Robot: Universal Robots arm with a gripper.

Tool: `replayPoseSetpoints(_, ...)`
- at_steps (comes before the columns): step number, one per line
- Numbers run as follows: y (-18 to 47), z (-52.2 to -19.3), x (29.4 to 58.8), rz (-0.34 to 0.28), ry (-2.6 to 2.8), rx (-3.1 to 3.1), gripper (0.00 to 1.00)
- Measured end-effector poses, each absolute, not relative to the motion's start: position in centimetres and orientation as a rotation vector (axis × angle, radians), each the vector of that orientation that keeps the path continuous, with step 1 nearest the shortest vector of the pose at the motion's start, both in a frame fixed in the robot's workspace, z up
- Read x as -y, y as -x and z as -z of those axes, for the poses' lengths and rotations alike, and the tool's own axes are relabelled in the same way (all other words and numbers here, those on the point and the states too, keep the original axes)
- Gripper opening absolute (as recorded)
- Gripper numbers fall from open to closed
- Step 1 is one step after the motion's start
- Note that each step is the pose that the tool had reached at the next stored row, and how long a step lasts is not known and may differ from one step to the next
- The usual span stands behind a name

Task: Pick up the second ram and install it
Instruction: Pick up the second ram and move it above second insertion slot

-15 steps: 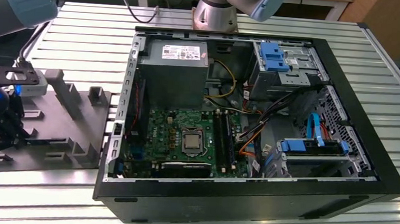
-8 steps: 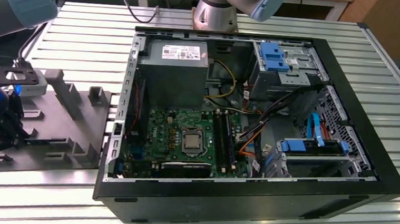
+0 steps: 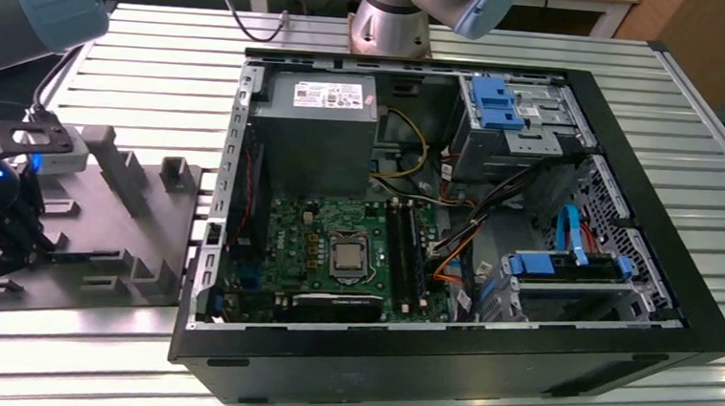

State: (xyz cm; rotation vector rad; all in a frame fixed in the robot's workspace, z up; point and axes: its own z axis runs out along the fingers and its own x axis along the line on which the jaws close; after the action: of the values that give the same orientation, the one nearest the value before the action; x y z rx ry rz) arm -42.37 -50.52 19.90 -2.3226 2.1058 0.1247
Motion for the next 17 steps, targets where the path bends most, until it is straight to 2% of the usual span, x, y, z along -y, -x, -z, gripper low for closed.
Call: replayPoseSetpoints(17,42.09,-20.05,50.54,-0.125,2.342,-2.085,0.22)
